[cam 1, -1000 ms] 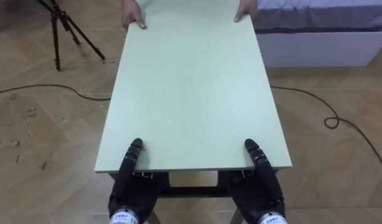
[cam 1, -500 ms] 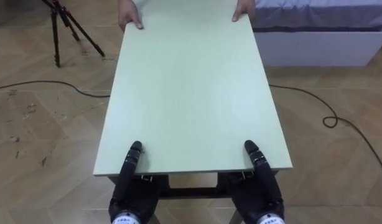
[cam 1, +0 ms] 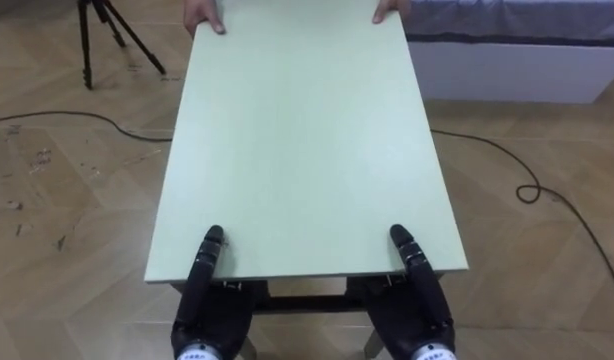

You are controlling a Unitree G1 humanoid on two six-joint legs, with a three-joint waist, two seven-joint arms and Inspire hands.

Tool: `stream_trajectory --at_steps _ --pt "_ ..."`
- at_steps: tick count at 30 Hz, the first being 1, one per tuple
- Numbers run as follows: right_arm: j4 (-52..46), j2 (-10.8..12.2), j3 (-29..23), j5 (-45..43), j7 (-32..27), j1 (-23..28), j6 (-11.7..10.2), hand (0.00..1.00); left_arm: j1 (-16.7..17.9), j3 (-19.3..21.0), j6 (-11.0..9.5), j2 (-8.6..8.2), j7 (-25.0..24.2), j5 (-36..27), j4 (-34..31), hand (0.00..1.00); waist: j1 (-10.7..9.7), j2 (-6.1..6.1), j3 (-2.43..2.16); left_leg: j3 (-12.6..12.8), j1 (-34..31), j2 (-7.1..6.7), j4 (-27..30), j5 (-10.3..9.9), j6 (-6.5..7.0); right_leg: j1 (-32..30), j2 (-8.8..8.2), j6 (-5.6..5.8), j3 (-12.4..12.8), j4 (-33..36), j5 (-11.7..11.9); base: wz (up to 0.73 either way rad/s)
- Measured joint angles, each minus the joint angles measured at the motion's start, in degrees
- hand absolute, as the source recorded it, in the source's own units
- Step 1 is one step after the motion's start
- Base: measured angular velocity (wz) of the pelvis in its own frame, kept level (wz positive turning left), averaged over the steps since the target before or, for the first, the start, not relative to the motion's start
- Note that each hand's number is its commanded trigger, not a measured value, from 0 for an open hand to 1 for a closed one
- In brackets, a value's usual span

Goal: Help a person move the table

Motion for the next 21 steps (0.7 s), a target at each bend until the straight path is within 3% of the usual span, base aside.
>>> stream_trajectory --at_steps 1,2,3,5,7,8,9,10,12,13,15,16,17,18,19,20,21 --pt "0.0 -0.05 -0.15 0.0 0.27 -0.08 -0.09 1.0 -0.32 -0.03 0.26 -0.06 0.0 0.0 0.0 1.0 -0.71 0.34 0.07 -0.27 1.59 0.07 -1.14 -0.92 -0.44 -0.4 0.09 -0.05 -0.58 0.27 0.0 0.51" --pt "-0.04 -0.09 -0.19 -0.01 0.54 -0.43 -0.35 1.0 -0.82 -0.11 0.36 -0.23 0.01 0.0 0.0 1.0 -1.55 1.06 0.07 -0.52 4.43 0.15 -4.34 -3.07 -0.88 -1.39 0.16 -0.17 -1.67 0.6 0.22 0.42" --pt "-0.02 -0.12 -0.37 -0.03 0.54 -1.22 -0.43 1.0 -1.53 -0.03 0.36 -0.23 0.03 -0.25 0.0 1.0 -2.44 1.61 0.09 -0.42 7.27 -0.01 -9.84 -6.02 -0.78 -2.69 0.06 -0.12 -2.1 0.92 0.9 0.32" --pt "-0.04 -0.14 -0.79 0.0 0.54 -2.31 -0.31 1.0 -2.89 -0.05 0.37 0.09 0.12 -0.77 0.0 1.0 -3.39 2.16 0.08 -0.28 10.08 -0.49 -18.93 -9.79 -0.87 -4.9 -0.54 0.03 -2.79 0.99 2.34 0.2" --pt "-0.01 0.1 -1.49 -0.02 0.54 -3.26 -0.17 1.0 -4.6 -0.22 0.24 0.17 0.56 -0.76 0.22 1.0 -4.11 2.34 0.1 -0.17 10.2 -1.95 -24.38 -11.48 0.49 -7.08 -1.66 0.46 -3.27 0.35 4.36 0.2" --pt "-0.01 0.07 -2.42 -0.09 0.54 -3.52 0.2 1.0 -5.48 -0.49 0.14 -0.03 0.66 -0.74 0.73 1.0 -4.56 2.25 0.08 0.11 9.46 -3.29 -26.08 -11.75 1.06 -8.18 -2.76 0.83 -3.26 -0.14 5.99 0.19" --pt "0.28 0.35 -3.28 -0.48 0.54 -3.4 0.66 1.0 -6.06 -0.47 0.37 -0.26 0.65 -0.76 1.75 1.0 -4.76 2.17 0.07 0.55 9.01 -4.79 -27.06 -11.26 2.86 -8.36 -3.89 1.38 -2.94 -1.28 7.9 0.08" --pt "0.47 0.32 -3.78 -0.96 0.54 -3.19 1.14 1.0 -6.03 -0.47 0.48 -0.46 0.64 -0.76 2.15 1.0 -4.87 2.09 0.08 0.75 8.71 -5.5 -27.42 -10.79 3.62 -8.27 -4.39 1.7 -2.48 -2.01 8.75 -0.05" --pt "0.9 0.27 -4.54 -1.61 0.54 -2.43 2.12 1.0 -5.54 -0.46 0.94 -1.06 0.51 -0.75 3.2 1.0 -4.94 1.52 0.13 2.04 8.59 -8.63 -27.71 -9.5 5.76 -8.08 -6.15 3.03 0.04 -4.28 11.73 -0.18" --pt "1.03 0.12 -4.61 -1.61 0.54 -2.34 2.37 1.0 -5.42 -0.48 1.03 -1.06 0.5 -0.75 3.29 1.0 -5.09 1.29 0.07 2.55 8.46 -9.19 -27.75 -9.18 6.25 -8.03 -6.73 3.43 0.29 -4.83 12.42 -0.14" --pt "1.1 0.32 -5.11 -1.62 0.54 -1.61 3.13 1.0 -4.85 -0.45 1.57 -1.1 0.52 -0.75 3.38 1.0 -5.42 -0.26 0.05 4.21 8.05 -12.04 -27.62 -8.0 8.19 -7.7 -8.55 4.6 2.37 -7.19 16.03 -0.11" --pt "1.1 0.35 -5.37 -1.64 0.54 -1.42 3.47 1.0 -4.7 -0.45 1.6 -1.08 0.51 -0.77 3.38 1.0 -5.64 -0.73 0.02 4.47 7.75 -12.52 -27.48 -7.74 8.61 -7.61 -8.95 4.88 2.95 -7.94 16.99 0.0" --pt "1.1 0.58 -5.87 -1.74 0.54 -1.06 4.06 1.0 -4.65 -0.45 1.82 -1.02 0.52 -0.75 3.38 1.0 -6.28 -1.76 0.02 5.05 7.04 -13.82 -27.24 -7.12 9.66 -7.37 -9.56 6.06 3.82 -9.73 18.96 0.12" --pt "1.06 0.84 -6.46 -2.07 0.54 -0.91 4.78 1.0 -4.59 -0.48 2.06 -0.92 0.53 -0.73 3.38 1.0 -6.93 -2.15 -0.14 6.47 5.75 -14.14 -26.63 -6.63 10.55 -7.25 -9.95 9.21 5.94 -11.05 20.65 0.26" --pt "1.07 1.09 -6.92 -2.2 0.54 -0.78 5.13 1.0 -4.62 -0.51 2.25 -0.85 0.53 -0.74 3.38 1.0 -7.76 -2.05 -0.09 7.7 5.01 -13.72 -26.06 -6.41 10.97 -7.61 -10.24 10.39 7.32 -9.16 19.63 0.59" --pt "1.01 1.04 -7.4 -2.16 0.7 0.16 5.23 1.0 -4.99 -0.64 2.91 -0.74 0.65 -0.69 3.62 1.0 -9.29 -1.68 0.09 10.02 4.36 -12.54 -25.72 -5.99 11.57 -9.31 -11.08 10.5 7.82 1.74 12.99 0.8" --pt "0.49 1.37 -8.02 -1.66 1.15 2.01 5.13 1.0 -5.73 -1.27 3.73 -0.02 0.81 -0.19 4.05 1.0 -9.37 -1.96 0.03 12.2 4.64 -11.85 -26.55 -5.22 11.81 -10.05 -12.08 10.56 7.85 13.53 6.03 0.76"
